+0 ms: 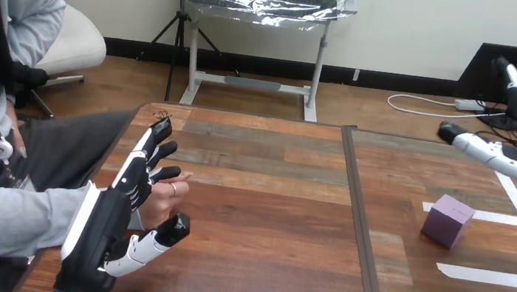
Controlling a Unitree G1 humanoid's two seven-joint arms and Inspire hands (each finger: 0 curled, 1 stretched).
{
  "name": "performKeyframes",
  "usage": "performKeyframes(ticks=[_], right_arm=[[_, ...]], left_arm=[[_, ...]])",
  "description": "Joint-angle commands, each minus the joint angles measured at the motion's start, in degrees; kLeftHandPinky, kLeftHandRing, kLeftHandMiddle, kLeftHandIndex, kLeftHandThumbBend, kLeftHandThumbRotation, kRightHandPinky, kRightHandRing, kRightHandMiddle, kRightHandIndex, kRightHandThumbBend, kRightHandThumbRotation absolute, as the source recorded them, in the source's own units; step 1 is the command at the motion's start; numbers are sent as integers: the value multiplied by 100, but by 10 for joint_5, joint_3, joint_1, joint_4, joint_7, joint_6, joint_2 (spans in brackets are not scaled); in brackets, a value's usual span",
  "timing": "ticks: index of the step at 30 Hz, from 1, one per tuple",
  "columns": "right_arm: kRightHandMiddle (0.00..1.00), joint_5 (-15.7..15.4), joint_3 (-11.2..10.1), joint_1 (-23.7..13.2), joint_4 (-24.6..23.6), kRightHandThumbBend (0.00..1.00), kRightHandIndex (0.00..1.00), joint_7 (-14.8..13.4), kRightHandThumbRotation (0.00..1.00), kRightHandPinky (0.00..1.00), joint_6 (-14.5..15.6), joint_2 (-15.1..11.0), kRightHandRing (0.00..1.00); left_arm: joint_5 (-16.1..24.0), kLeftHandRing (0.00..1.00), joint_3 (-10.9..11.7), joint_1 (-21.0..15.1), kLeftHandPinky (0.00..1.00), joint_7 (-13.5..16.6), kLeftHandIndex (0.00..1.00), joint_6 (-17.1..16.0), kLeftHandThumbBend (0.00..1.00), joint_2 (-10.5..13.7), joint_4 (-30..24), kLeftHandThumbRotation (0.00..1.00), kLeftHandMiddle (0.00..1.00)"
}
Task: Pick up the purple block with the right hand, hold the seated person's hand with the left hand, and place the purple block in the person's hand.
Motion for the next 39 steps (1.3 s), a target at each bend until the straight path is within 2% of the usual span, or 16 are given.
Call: performKeyframes(ticks=[1,15,19,31,39], right_arm=[[100,-8,18,-67,34,100,100,-15,70,92,5,-8,100],[99,-26,49,-106,92,100,99,-19,63,91,39,-7,99],[99,-27,56,-117,104,100,99,-7,61,90,58,-6,99],[98,-50,88,-139,124,100,97,-9,65,89,112,-3,99],[98,-58,101,-148,134,100,96,-3,65,89,148,3,98]], left_arm=[[-7,91,-10,-27,81,-3,96,-12,100,2,-12,76,96],[-6,91,-11,-28,80,1,96,-12,100,2,-9,77,96],[-8,91,-12,-28,81,-3,96,-13,100,3,-8,77,96],[-8,92,-14,-27,82,-2,96,-13,100,3,-10,77,97],[-18,92,-18,-28,82,-10,96,-13,100,2,-11,76,96]])
